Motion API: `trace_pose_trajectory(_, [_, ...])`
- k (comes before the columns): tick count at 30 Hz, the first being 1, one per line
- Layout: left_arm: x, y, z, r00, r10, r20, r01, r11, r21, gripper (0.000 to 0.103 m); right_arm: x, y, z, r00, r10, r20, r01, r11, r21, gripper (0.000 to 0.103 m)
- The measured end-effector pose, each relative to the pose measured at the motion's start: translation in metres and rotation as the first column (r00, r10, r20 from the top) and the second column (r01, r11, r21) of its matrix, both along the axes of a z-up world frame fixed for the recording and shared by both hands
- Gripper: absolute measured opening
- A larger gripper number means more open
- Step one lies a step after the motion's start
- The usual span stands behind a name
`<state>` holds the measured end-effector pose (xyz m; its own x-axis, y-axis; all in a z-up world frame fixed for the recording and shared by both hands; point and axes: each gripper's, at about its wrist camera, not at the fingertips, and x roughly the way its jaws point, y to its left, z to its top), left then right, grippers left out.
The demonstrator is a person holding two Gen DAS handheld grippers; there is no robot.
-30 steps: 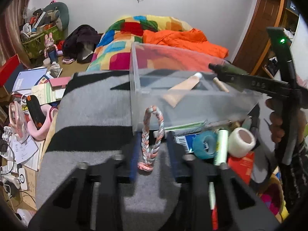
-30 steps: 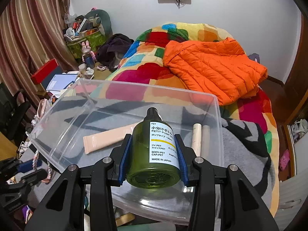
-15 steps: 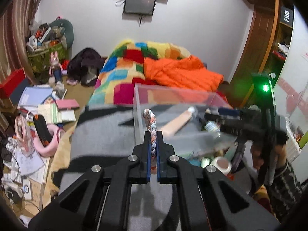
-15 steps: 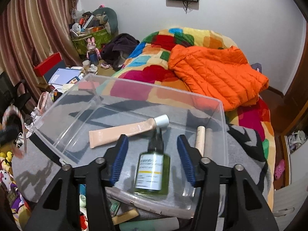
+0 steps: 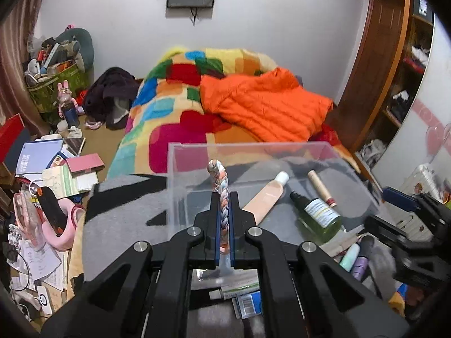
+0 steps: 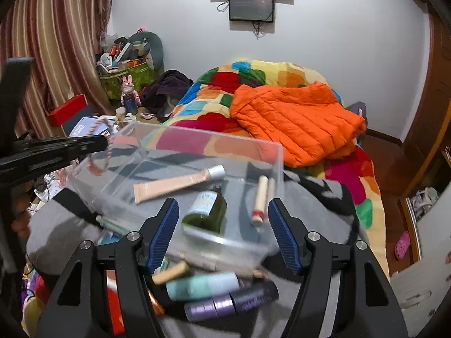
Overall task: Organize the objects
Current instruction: 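Open both tools to drop the cord and bottle into the box, then grasp the white tape roll with left tool while right tool grasps purple spray can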
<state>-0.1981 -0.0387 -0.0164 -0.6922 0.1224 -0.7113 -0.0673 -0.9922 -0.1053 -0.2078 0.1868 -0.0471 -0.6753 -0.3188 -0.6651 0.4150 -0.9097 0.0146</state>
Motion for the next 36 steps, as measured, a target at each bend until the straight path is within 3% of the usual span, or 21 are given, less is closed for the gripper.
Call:
trace_pose_trajectory(5, [-0.007,0.003,-0.014,0.999,-0.007,0.038,0.007,1.000,0.003,0.005,0.018,0.017,-0.016,0.999,-0.037,0.029,0.036,0.999,0.022,0.062])
trace_pose_trajectory(7, [-0.005,0.005,-0.014,0.999,-0.020,0.042,0.020,1.000,0.007,0.010,0.026,0.022,-0.024,0.998,-0.047,0.042,0.045,0.998,0.044,0.062])
trace_pose_trajectory(15, [0.035,0.022,0.009,0.998,-0.040,-0.048,0.039,0.999,-0.021,0.059,0.034,0.034,-0.048,0.990,-0.088,0.113,0.083,0.995,0.048,0.062])
trace_pose_trajectory(17, [0.047,0.028,0.012,0.996,-0.058,-0.065,0.057,0.998,-0.017,0.063,0.030,0.036,-0.054,0.984,-0.111,0.139,0.107,0.994,0.034,0.062])
trace_pose_trajectory(24, [0.079,0.055,0.002,0.989,-0.141,-0.038,0.142,0.990,0.011,0.064,0.023,0.043,-0.068,0.966,-0.137,0.219,0.152,0.987,-0.049,0.062])
trace_pose_trajectory(30, [0.096,0.075,-0.016,0.980,-0.200,-0.007,0.200,0.980,0.020,0.064,0.034,0.052,-0.068,0.968,-0.131,0.213,0.143,0.989,-0.042,0.062])
trace_pose_trajectory(35, [0.099,0.084,-0.029,0.976,-0.217,0.019,0.217,0.976,0.026,0.063,0.041,0.064,-0.068,0.967,-0.155,0.204,0.158,0.987,0.004,0.049])
trace_pose_trajectory(36, [0.099,0.084,-0.031,0.972,-0.234,0.025,0.233,0.972,0.045,0.058,0.039,0.065,-0.069,0.964,-0.162,0.211,0.163,0.987,0.013,0.046])
